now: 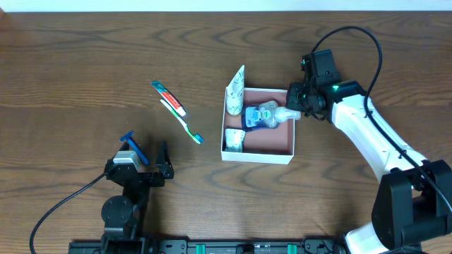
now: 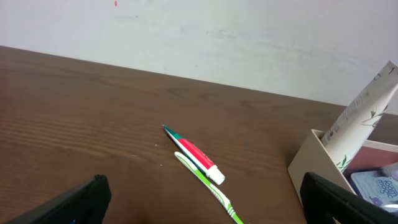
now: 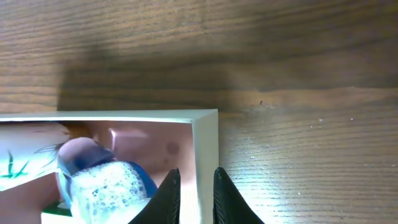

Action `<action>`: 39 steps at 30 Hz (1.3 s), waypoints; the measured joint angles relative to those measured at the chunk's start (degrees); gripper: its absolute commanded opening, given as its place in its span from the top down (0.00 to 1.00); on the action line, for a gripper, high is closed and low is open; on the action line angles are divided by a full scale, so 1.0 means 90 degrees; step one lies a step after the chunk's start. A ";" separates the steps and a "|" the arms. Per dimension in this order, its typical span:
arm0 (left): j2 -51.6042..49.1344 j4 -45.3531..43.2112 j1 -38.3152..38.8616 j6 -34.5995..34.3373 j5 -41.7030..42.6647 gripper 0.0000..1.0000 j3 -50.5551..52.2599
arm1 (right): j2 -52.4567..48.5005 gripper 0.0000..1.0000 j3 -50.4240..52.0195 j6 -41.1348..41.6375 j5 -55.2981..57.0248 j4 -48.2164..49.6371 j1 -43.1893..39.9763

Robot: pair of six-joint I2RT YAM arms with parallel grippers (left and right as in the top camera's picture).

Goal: Pack container

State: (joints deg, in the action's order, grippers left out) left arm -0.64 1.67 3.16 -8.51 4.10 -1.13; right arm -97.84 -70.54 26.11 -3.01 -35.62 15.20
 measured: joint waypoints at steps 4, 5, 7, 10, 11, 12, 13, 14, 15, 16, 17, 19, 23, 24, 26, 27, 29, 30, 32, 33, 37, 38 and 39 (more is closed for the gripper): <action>0.0000 0.0000 0.0000 0.0000 0.0000 0.02 0.0000 | -0.0007 0.99 -0.0362 -0.0119 -0.0010 -0.0294 0.0002; 0.0000 0.0000 0.0000 0.0000 0.0000 0.02 0.0000 | -0.0007 0.99 -0.0491 -0.0158 -0.0010 -0.0367 0.0002; 0.0000 0.0000 0.0000 0.0000 0.0000 0.02 0.0000 | -0.0007 0.99 -0.0682 -0.0214 0.0002 -0.0495 0.0002; 0.0000 0.0000 0.0000 0.0000 0.0000 0.02 0.0000 | -0.0007 0.99 -0.0986 -0.0325 0.0061 -0.0763 0.0032; 0.0000 0.0000 0.0000 0.0000 0.0000 0.02 0.0000 | -0.0007 0.98 -0.1054 -0.0355 0.0095 -0.0833 0.0051; 0.0000 0.0000 0.0000 0.0000 0.0000 0.02 0.0000 | -0.0007 0.99 -0.1137 -0.0389 0.0138 -0.0923 0.0083; 0.0000 0.0000 0.0000 0.0000 0.0000 0.02 0.0000 | -0.0007 0.99 -0.1200 -0.0425 0.0177 -0.0998 0.0126; 0.0000 0.0000 0.0000 0.0000 0.0000 0.02 0.0000 | -0.0007 0.99 -0.1251 -0.0452 0.0197 -0.1066 0.0160; 0.0000 0.0000 0.0000 0.0000 0.0000 0.02 0.0000 | -0.0007 0.99 -0.1294 -0.0474 0.0226 -0.1112 0.0197; 0.0000 0.0000 0.0000 0.0000 0.0000 0.02 0.0000 | -0.0007 0.98 -0.1341 -0.0491 0.0274 -0.1158 0.0255; 0.0000 0.0000 0.0000 0.0000 0.0000 0.02 0.0000 | -0.0007 0.98 -0.1372 -0.0500 0.0306 -0.1163 0.0306; 0.0000 0.0000 0.0000 0.0000 0.0000 0.02 0.0000 | -0.0007 0.98 -0.1418 -0.0520 0.0352 -0.1171 0.0418; 0.0000 0.0000 0.0000 0.0000 0.0000 0.02 0.0000 | -0.0007 0.98 -0.1438 -0.0525 0.0454 -0.1171 0.0658; 0.0000 0.0000 0.0000 0.0000 0.0000 0.02 0.0000 | -0.0010 0.98 -0.1438 -0.0525 0.0476 -0.1171 0.0709; 0.0000 0.0000 0.0000 0.0000 0.0000 0.02 0.0000 | -0.0010 0.98 -0.1440 -0.0525 0.0534 -0.1166 0.0804; 0.0000 0.0000 0.0000 0.0000 0.0000 0.02 0.0000 | -0.0010 0.98 -0.1440 -0.0525 0.0590 -0.1161 0.0860; 0.0000 0.0000 0.0000 0.0000 0.0000 0.02 0.0000 | -0.0010 0.98 -0.1440 -0.0522 0.0653 -0.1149 0.0937; 0.0000 0.0000 0.0000 0.0000 0.0000 0.02 0.0000 | -0.0010 0.98 -0.1440 -0.0522 0.0685 -0.1134 0.0954; 0.0000 0.0000 0.0000 0.0000 0.0000 0.02 0.0000 | -0.0010 0.98 -0.1440 -0.0517 0.0721 -0.1066 0.0986; 0.0000 0.0000 0.0000 0.0000 0.0000 0.02 0.0000 | -0.0010 0.98 -0.1440 -0.0515 0.0741 -0.1032 0.0991; 0.0000 0.0000 0.0000 0.0000 0.0000 0.02 0.0000 | -0.0010 0.97 -0.1443 -0.0515 0.0809 -0.0865 0.1078; 0.0000 0.0000 0.0000 0.0000 0.0000 0.02 0.0000 | -0.0010 0.97 -0.1443 -0.0510 0.0816 -0.0840 0.1088; 0.0000 0.0000 0.0000 0.0000 0.0000 0.02 0.0000 | -0.0010 0.97 -0.1443 -0.0495 0.0814 -0.0814 0.1093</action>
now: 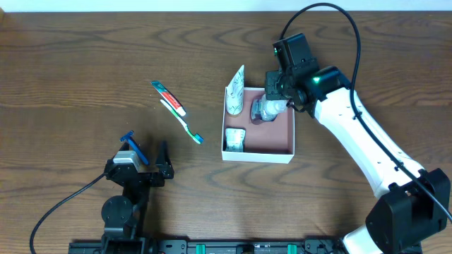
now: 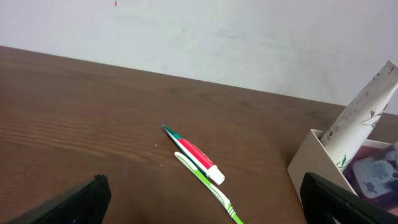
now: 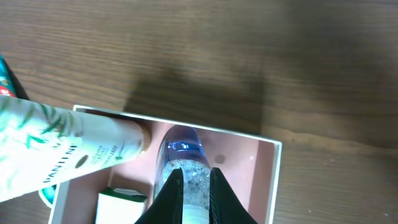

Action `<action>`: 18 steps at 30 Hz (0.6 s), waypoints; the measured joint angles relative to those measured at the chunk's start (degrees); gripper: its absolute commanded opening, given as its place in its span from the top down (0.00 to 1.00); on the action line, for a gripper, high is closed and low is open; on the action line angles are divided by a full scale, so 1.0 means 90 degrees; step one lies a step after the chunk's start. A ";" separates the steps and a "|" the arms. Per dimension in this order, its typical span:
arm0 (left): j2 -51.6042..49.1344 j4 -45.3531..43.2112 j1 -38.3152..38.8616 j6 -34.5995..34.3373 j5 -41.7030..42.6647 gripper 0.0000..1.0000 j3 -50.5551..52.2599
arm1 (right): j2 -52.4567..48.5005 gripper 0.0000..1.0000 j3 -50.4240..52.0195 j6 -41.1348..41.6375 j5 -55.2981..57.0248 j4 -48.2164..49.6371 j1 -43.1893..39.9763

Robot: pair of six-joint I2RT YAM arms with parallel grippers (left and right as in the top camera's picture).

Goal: Pack container

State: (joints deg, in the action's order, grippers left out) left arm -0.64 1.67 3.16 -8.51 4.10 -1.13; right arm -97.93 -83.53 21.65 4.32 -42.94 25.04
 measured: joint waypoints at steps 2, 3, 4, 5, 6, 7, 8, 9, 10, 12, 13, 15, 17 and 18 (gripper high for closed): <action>0.0000 0.0000 0.0000 0.0000 0.0000 0.02 0.0000 | -0.0005 0.97 0.0000 0.0027 0.0000 0.0044 0.0012; 0.0000 0.0000 0.0000 0.0000 0.0000 0.02 0.0000 | -0.0007 0.96 0.0000 0.0032 0.0000 0.0061 0.0012; 0.0000 0.0000 0.0000 0.0000 0.0000 0.02 0.0000 | -0.0010 0.96 0.0000 0.0032 0.0002 0.0070 0.0012; 0.0000 0.0000 0.0000 0.0000 0.0000 0.02 0.0000 | -0.0012 0.96 0.0000 0.0034 0.0005 0.0080 0.0015; 0.0000 0.0000 0.0000 0.0000 0.0000 0.02 0.0000 | -0.0015 0.96 0.0000 0.0036 0.0005 0.0090 0.0015; 0.0000 0.0000 0.0000 0.0000 0.0000 0.02 0.0000 | -0.0019 0.96 0.0000 0.0044 0.0010 0.0095 0.0017; 0.0000 0.0000 0.0000 0.0000 0.0000 0.02 0.0000 | -0.0022 0.96 0.0000 0.0051 0.0015 0.0109 0.0022; 0.0000 0.0000 0.0000 0.0000 0.0000 0.02 0.0000 | -0.0032 0.96 0.0000 0.0053 0.0022 0.0126 0.0032; 0.0000 0.0000 0.0000 0.0000 0.0000 0.02 0.0000 | -0.0051 0.95 0.0000 0.0053 0.0024 0.0160 0.0051; 0.0000 0.0000 0.0000 0.0000 0.0000 0.02 0.0000 | -0.0114 0.95 0.0000 0.0053 0.0022 0.0226 0.0068; 0.0000 0.0000 0.0000 0.0000 0.0000 0.02 0.0000 | -0.0163 0.95 0.0000 0.0058 0.0027 0.0250 0.0095; 0.0000 0.0000 0.0000 0.0000 0.0000 0.02 0.0000 | -0.0267 0.95 0.0000 0.0058 0.0024 0.0289 0.0143; 0.0000 0.0000 0.0000 0.0000 0.0000 0.02 0.0000 | -0.0374 0.94 -0.0010 0.0073 0.0068 0.0381 0.0223; 0.0000 0.0000 0.0000 0.0000 0.0000 0.02 0.0000 | -0.0393 0.94 -0.0041 0.0078 0.0068 0.0403 0.0250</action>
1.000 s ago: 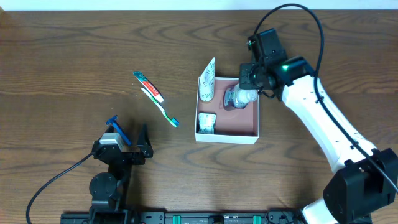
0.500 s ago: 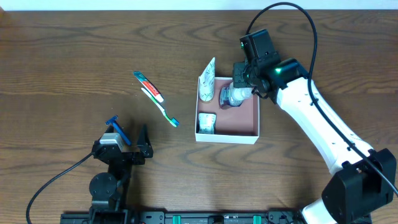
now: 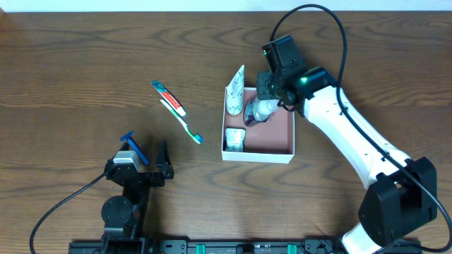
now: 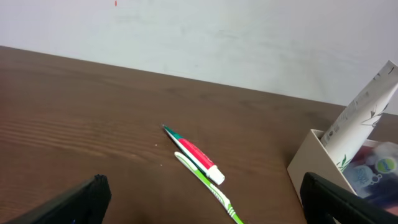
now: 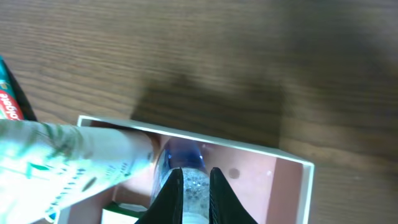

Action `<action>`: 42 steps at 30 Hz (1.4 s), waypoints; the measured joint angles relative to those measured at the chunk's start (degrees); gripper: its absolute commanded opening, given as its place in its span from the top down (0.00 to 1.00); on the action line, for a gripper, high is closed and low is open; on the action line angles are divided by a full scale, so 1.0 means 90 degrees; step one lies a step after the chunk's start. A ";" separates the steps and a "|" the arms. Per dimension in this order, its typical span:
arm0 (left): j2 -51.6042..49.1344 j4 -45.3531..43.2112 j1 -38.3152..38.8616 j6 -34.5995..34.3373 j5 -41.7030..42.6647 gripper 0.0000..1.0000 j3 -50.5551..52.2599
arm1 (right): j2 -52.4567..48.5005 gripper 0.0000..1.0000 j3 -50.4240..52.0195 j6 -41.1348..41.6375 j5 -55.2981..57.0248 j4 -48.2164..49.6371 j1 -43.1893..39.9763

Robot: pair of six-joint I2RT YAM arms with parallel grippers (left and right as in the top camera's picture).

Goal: Pack container

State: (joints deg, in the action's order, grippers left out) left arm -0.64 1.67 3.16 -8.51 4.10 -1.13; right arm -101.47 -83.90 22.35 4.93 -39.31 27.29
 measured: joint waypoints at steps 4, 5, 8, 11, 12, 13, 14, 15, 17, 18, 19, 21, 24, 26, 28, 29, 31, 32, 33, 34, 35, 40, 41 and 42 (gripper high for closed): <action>0.0000 0.0000 0.0000 0.0000 0.0000 0.02 0.0000 | -0.0010 0.81 -0.0019 0.0034 0.0000 0.0000 0.0070; 0.0000 0.0000 0.0000 0.0000 0.0000 0.02 0.0000 | -0.0017 0.76 -0.0019 0.0046 -0.0019 0.0017 0.0078; 0.0000 0.0000 0.0000 0.0000 0.0000 0.02 0.0000 | -0.0017 0.66 -0.0024 0.0114 -0.0034 0.0044 0.0078; 0.0000 0.0000 0.0000 0.0000 0.0000 0.02 0.0000 | -0.0017 0.61 -0.0044 0.0136 -0.0044 0.0058 0.0078; 0.0000 0.0000 0.0000 0.0000 0.0000 0.02 0.0000 | -0.0017 0.61 -0.0044 0.0129 -0.0049 0.0063 0.0078; 0.0000 0.0000 0.0000 0.0000 0.0000 0.02 0.0000 | -0.0017 0.60 -0.0044 0.0126 -0.0049 0.0068 0.0078; 0.0000 0.0000 0.0000 0.0000 0.0000 0.02 0.0000 | -0.0019 0.60 -0.0044 0.0126 -0.0049 0.0068 0.0078; 0.0000 0.0000 0.0000 0.0000 0.0000 0.02 0.0000 | -0.0017 0.60 -0.0044 0.0126 -0.0049 0.0068 0.0078; 0.0000 0.0000 0.0000 0.0000 0.0000 0.02 0.0000 | -0.0019 0.60 -0.0044 0.0126 -0.0049 0.0068 0.0078; 0.0000 0.0000 0.0000 0.0000 0.0000 0.02 0.0000 | -0.0019 0.59 -0.0044 0.0126 -0.0051 0.0070 0.0078; 0.0000 0.0000 0.0000 0.0000 0.0000 0.02 0.0000 | -0.0017 0.58 -0.0044 0.0126 -0.0049 0.0068 0.0078; 0.0000 0.0000 0.0000 0.0000 0.0000 0.02 0.0000 | -0.0019 0.53 -0.0044 0.0124 -0.0058 0.0070 0.0078; 0.0000 0.0000 0.0000 0.0000 0.0000 0.02 0.0000 | -0.0019 0.43 -0.0049 0.0151 -0.0104 0.0073 0.0078; 0.0000 0.0000 0.0000 0.0000 0.0000 0.02 0.0000 | -0.0019 0.39 -0.0070 0.0158 -0.0151 0.0070 0.0078; 0.0000 0.0000 0.0000 0.0000 0.0000 0.02 0.0000 | -0.0019 0.36 -0.0124 0.0155 -0.0245 0.0063 0.0078; 0.0000 0.0000 0.0000 0.0000 0.0000 0.02 0.0000 | -0.0019 0.35 -0.0177 0.0146 -0.0311 0.0056 0.0078; 0.0000 0.0000 0.0000 0.0000 0.0000 0.02 0.0000 | -0.0019 0.35 -0.0291 0.0148 -0.0415 0.0015 0.0078; 0.0000 0.0000 0.0000 0.0000 0.0000 0.02 0.0000 | -0.0019 0.34 -0.0379 0.0148 -0.0478 -0.0034 0.0078; 0.0000 0.0000 0.0000 0.0000 0.0000 0.02 0.0000 | -0.0019 0.34 -0.0440 0.0148 -0.0529 -0.0056 0.0078; 0.0000 0.0000 0.0000 0.0000 0.0000 0.02 0.0000 | -0.0019 0.34 -0.0517 0.0151 -0.0585 -0.0131 0.0078; 0.0000 0.0000 0.0000 0.0000 0.0000 0.02 0.0000 | -0.0019 0.34 -0.0593 0.0153 -0.0622 -0.0236 0.0078; 0.0000 0.0000 0.0000 0.0000 0.0000 0.02 0.0000 | -0.0019 0.34 -0.0775 0.0177 -0.0738 -0.0806 0.0078; 0.0000 0.0000 0.0000 0.0000 0.0000 0.02 0.0000 | -0.0019 0.33 -0.0809 0.0177 -0.0743 -0.0947 0.0078; 0.0000 0.0000 0.0000 0.0000 0.0000 0.02 0.0000 | -0.0019 0.32 -0.0823 0.0177 -0.0743 -0.1010 0.0078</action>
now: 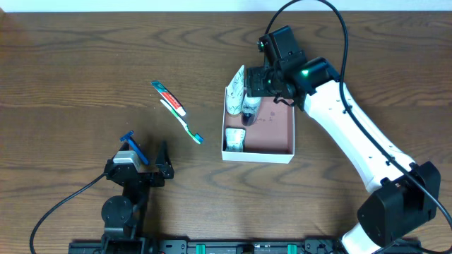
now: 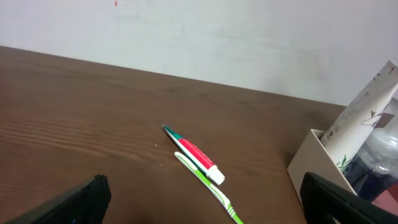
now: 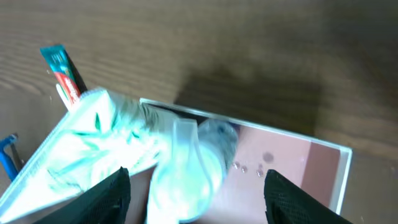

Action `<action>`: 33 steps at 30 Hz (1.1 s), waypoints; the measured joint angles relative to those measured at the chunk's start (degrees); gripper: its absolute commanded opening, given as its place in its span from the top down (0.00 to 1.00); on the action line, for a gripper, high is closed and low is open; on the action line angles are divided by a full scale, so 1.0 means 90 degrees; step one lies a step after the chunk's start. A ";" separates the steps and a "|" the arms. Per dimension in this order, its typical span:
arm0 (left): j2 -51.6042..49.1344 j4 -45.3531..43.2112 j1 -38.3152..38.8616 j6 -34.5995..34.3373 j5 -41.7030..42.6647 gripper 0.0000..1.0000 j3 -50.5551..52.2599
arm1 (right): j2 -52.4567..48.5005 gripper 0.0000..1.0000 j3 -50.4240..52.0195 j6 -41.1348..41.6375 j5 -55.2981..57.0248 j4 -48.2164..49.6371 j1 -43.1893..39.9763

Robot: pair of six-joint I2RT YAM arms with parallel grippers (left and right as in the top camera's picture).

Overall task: Pack container
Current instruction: 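Retract right gripper to the upper right, then reach left gripper to the green toothbrush and grasp it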

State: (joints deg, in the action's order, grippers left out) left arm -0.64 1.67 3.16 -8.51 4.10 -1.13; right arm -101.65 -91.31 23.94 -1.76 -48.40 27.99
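Note:
A white box with a pink floor (image 1: pixel 282 152) holds a clear bottle with blue liquid (image 1: pixel 251 106), upright against a leaning white tube (image 1: pixel 235 88). A small white and green packet (image 1: pixel 234 139) lies at the box's front left. My right gripper (image 1: pixel 263 81) hangs over the bottle. In the right wrist view the right gripper (image 3: pixel 199 196) is open, its fingers wide on either side of the bottle (image 3: pixel 199 162). On the table left of the box lie a red toothpaste (image 1: pixel 168 97) and a green toothbrush (image 1: pixel 183 123). My left gripper (image 1: pixel 148 154) rests open at the front left.
A blue razor (image 1: pixel 132 147) lies right by the left gripper's fingers. In the left wrist view the toothpaste (image 2: pixel 196 152) and toothbrush (image 2: pixel 208 186) lie ahead, with the box wall (image 2: pixel 311 165) and tube (image 2: pixel 364 118) at the right. A pale wall runs behind the table.
My right gripper was shut on the tilted bottle in the box. Now it is open, slightly farther back and left, and the bottle stands upright against the tube. The left arm has not moved.
The bottle first lay flat in the box with my right gripper shut at its cap end by the right wall. Then the gripper held it raised at the box's back, then nearer the tube. Now the bottle stands beside the tube, let go.

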 measured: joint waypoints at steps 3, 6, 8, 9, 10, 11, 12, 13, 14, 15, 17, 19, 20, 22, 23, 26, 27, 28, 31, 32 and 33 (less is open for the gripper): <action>0.0000 0.0000 0.0000 0.0000 0.0000 0.02 0.0000 | 0.0015 0.25 -0.0187 0.0022 0.0024 -0.0440 -0.0002; 0.0000 0.0000 0.0000 0.0000 0.0000 0.02 0.0000 | 0.0126 0.02 -0.0403 0.0100 0.0134 -0.0889 -0.0036; 0.0000 0.0000 0.0000 0.0000 0.0002 0.02 0.0000 | 0.0333 0.01 -0.0580 0.0058 0.0272 -0.1226 -0.0136; 0.0000 0.0000 0.0000 0.0000 0.0000 0.02 0.0000 | 0.0449 0.01 -0.0651 0.0073 0.0328 -0.1321 -0.0202; 0.0000 0.0000 0.0000 0.0000 0.0000 0.02 0.0000 | 0.0627 0.01 -0.0736 0.0075 0.0369 -0.1423 -0.0325; 0.0000 0.0000 0.0000 0.0000 0.0000 0.02 0.0000 | 0.0777 0.01 -0.0797 0.0092 0.0415 -0.1486 -0.0454; 0.0000 0.0000 0.0000 0.0000 0.0000 0.02 0.0000 | 0.0959 0.01 -0.0855 0.0121 0.0444 -0.1530 -0.0644; 0.0000 0.0000 0.0000 0.0000 0.0002 0.02 0.0000 | 0.1141 0.01 -0.0913 0.0151 0.0478 -0.1566 -0.0882; 0.0000 0.0000 0.0000 0.0000 0.0000 0.02 0.0000 | 0.1287 0.01 -0.0954 0.0177 0.0520 -0.1583 -0.1083; 0.0000 0.0000 0.0000 0.0000 0.0000 0.02 0.0000 | 0.1413 0.01 -0.0996 0.0194 0.0546 -0.1625 -0.1350; 0.0000 -0.0005 0.0000 0.0000 0.0000 0.02 0.0000 | 0.1571 0.01 -0.1027 0.0226 0.0610 -0.1666 -0.1804; 0.0000 -0.0012 0.0000 0.0000 -0.0017 0.02 0.0000 | 0.1620 0.01 -0.1030 0.0253 0.0670 -0.1732 -0.2310; 0.0000 -0.0012 0.0000 0.0000 -0.0027 0.02 0.0000 | 0.1608 0.01 -0.1030 0.0267 0.0697 -0.1797 -0.2526; 0.0000 -0.0012 0.0000 0.0000 -0.0027 0.02 0.0000 | 0.1549 0.01 -0.1027 0.0282 0.0726 -0.1933 -0.2897; 0.0000 -0.0012 0.0000 0.0000 -0.0027 0.02 0.0000 | 0.1523 0.01 -0.1027 0.0291 0.0741 -0.2001 -0.3065; 0.0000 -0.0017 0.0000 0.0000 -0.0027 0.02 0.0000 | 0.1467 0.01 -0.1025 0.0299 0.0775 -0.2191 -0.3444; 0.0000 -0.0022 0.0000 0.0000 -0.0027 0.02 0.0000 | 0.1467 0.01 -0.1025 0.0301 0.0780 -0.2249 -0.3495; 0.0000 -0.0029 0.0000 0.0000 -0.0022 0.02 0.0000 | 0.1467 0.01 -0.1025 0.0304 0.0780 -0.2317 -0.3519; 0.0000 -0.0041 0.0000 -0.0002 0.0056 0.02 0.0000 | 0.1467 0.01 -0.1025 0.0308 0.0787 -0.2555 -0.3519; 0.0000 -0.0024 0.0000 -0.0005 0.0124 0.02 -0.0010 | 0.1467 0.01 -0.1025 0.0311 0.0784 -0.2594 -0.3519; -0.0002 0.0049 0.0000 -0.0005 0.0209 0.02 -0.0051 | 0.1467 0.01 -0.1025 0.0311 0.0784 -0.2611 -0.3519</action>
State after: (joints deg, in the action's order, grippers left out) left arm -0.67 2.11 3.16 -8.56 5.98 -1.58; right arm -88.44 -100.53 26.74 5.30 -71.90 -3.68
